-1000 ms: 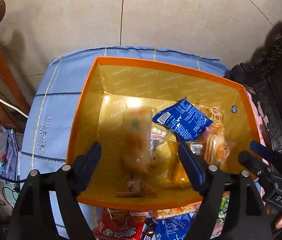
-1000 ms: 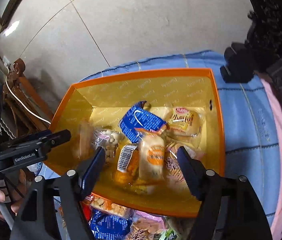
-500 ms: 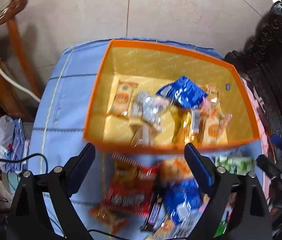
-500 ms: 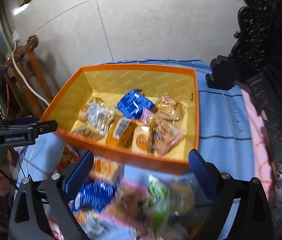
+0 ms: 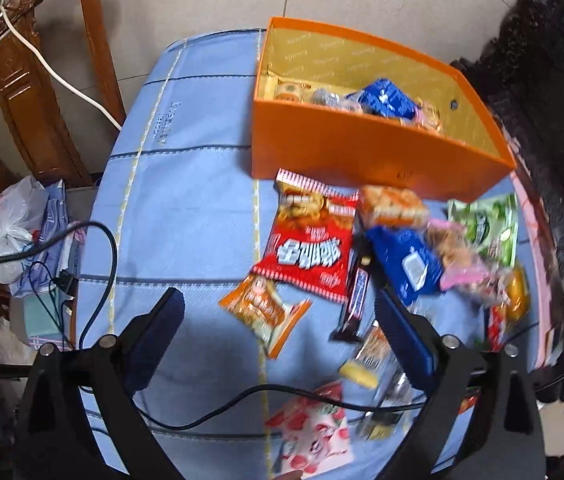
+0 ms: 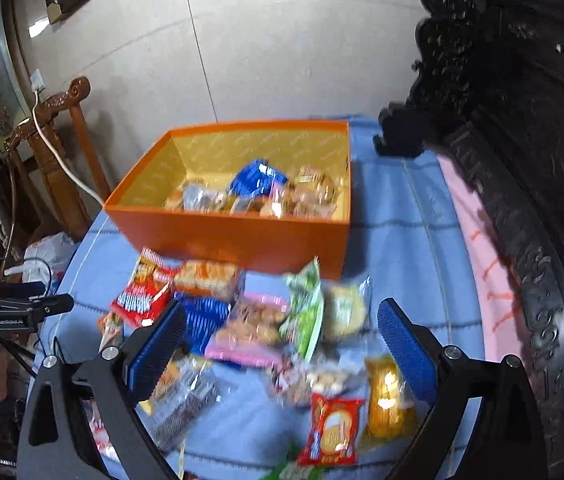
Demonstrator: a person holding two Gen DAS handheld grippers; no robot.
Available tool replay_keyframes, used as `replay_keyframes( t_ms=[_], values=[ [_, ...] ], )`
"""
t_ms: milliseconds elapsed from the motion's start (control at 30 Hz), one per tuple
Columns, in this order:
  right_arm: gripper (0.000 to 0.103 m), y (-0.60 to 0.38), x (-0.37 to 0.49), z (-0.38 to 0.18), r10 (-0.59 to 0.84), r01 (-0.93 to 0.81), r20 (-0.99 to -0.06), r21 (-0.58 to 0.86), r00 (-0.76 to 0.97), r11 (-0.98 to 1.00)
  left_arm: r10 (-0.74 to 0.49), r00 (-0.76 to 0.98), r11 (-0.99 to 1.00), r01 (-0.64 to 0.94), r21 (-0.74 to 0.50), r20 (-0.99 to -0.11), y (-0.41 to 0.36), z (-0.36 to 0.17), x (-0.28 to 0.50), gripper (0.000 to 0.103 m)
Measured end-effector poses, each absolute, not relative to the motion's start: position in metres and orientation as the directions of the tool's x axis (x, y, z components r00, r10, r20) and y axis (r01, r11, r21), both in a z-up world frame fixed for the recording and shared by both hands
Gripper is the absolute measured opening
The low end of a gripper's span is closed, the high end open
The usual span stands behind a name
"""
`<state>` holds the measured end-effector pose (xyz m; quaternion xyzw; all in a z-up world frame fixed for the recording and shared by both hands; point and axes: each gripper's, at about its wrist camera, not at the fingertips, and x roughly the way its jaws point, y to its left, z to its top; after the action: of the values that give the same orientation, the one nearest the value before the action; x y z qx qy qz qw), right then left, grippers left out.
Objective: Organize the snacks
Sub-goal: 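Grasp the pink-white printed bag with left gripper while right grasps the red round-cake pack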
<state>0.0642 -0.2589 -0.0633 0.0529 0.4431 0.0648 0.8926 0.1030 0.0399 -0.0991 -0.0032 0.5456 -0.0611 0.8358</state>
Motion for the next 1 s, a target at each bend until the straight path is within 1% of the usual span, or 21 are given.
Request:
replay_keyframes(
  t_ms=[67, 100, 167, 233, 300, 333, 367, 400, 500, 700, 833, 933, 1000],
  values=[
    [0.097, -0.263, 0.061, -0.064, 0.185, -0.037, -0.804, 0.199, 0.566, 0.979, -0.072, 0.417, 0.995, 0.092, -0.037, -0.906, 0.040, -0.099, 0.097, 0.094],
    [0.097, -0.266, 0.059, -0.065, 0.223, -0.031, -0.805, 0.247, 0.549, 0.969, -0.069, 0.432, 0.995, 0.100, -0.029, -0.899, 0.040, -0.097, 0.093, 0.094],
    [0.098, -0.272, 0.053, -0.063, 0.205, 0.016, -0.803, 0.257, 0.559, 0.966, -0.055, 0.453, 0.993, 0.116, -0.002, -0.890, 0.037, -0.095, 0.087, 0.094],
    [0.099, -0.280, 0.047, -0.063, 0.106, 0.094, -0.807, 0.197, 0.581, 0.976, -0.069, 0.422, 0.989, 0.151, -0.005, -0.904, 0.033, -0.100, 0.082, 0.095],
    [0.099, -0.291, 0.043, -0.068, -0.034, 0.198, -0.816, 0.099, 0.577, 0.975, -0.106, 0.375, 0.983, 0.179, -0.040, -0.921, 0.032, -0.108, 0.077, 0.094],
    [0.099, -0.297, 0.041, -0.073, -0.064, 0.225, -0.824, 0.079, 0.562, 0.971, -0.115, 0.362, 0.982, 0.182, -0.051, -0.925, 0.032, -0.111, 0.075, 0.094],
    [0.099, -0.302, 0.038, -0.078, -0.060, 0.232, -0.832, 0.084, 0.551, 0.969, -0.131, 0.346, 0.980, 0.187, -0.068, -0.929, 0.033, -0.115, 0.072, 0.094],
    [0.099, -0.307, 0.033, -0.085, -0.015, 0.220, -0.840, 0.124, 0.542, 0.968, -0.151, 0.324, 0.977, 0.190, -0.093, -0.934, 0.033, -0.119, 0.068, 0.094],
    [0.099, -0.308, 0.019, -0.099, 0.056, 0.213, -0.853, 0.193, 0.519, 0.958, -0.171, 0.265, 0.972, 0.205, -0.117, -0.949, 0.034, -0.130, 0.058, 0.094],
    [0.099, -0.282, 0.006, -0.115, 0.094, 0.163, -0.887, 0.186, 0.451, 0.969, -0.145, 0.129, 0.973, 0.198, -0.118, -0.981, 0.037, -0.159, 0.038, 0.094],
    [0.099, -0.269, 0.001, -0.124, 0.059, 0.160, -0.903, 0.139, 0.425, 0.977, -0.114, 0.084, 0.977, 0.188, -0.097, -0.990, 0.045, -0.174, 0.020, 0.094],
    [0.099, -0.265, -0.002, -0.129, 0.009, 0.166, -0.905, 0.087, 0.426, 0.982, -0.119, 0.111, 0.980, 0.170, -0.099, -0.987, 0.053, -0.171, 0.011, 0.094],
    [0.099, -0.257, -0.006, -0.129, -0.016, 0.109, -0.896, 0.037, 0.443, 0.993, -0.124, 0.104, 0.982, 0.155, -0.107, -0.987, 0.058, -0.173, 0.008, 0.094]
  ],
)
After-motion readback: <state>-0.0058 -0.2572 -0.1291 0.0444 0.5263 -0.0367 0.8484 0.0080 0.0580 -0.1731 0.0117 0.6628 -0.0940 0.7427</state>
